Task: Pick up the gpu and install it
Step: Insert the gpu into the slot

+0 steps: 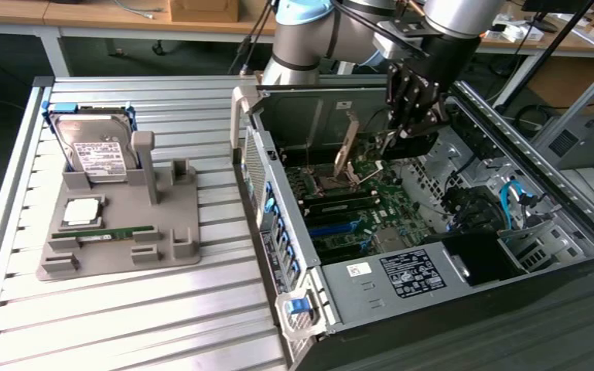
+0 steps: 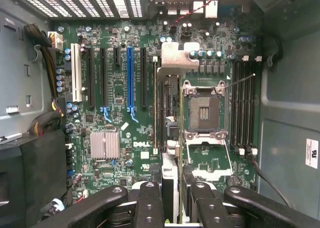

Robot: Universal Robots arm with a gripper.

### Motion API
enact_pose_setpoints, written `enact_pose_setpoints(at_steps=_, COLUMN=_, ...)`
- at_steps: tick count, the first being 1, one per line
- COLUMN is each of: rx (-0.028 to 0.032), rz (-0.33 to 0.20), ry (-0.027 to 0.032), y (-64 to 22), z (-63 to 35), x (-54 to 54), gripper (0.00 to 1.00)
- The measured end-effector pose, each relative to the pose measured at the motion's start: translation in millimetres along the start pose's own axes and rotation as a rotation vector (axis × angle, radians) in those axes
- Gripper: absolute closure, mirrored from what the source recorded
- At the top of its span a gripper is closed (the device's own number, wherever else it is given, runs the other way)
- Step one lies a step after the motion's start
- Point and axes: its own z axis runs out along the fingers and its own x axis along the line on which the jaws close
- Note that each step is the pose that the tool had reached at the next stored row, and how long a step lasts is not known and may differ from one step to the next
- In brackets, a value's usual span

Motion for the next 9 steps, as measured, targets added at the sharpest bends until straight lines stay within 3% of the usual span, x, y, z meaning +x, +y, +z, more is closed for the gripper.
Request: enact_pose_setpoints(at_steps=9, rx=0.0, rz=0.0, ry=0.0, y=1.8, z=1.5, x=0.2, gripper=0.73)
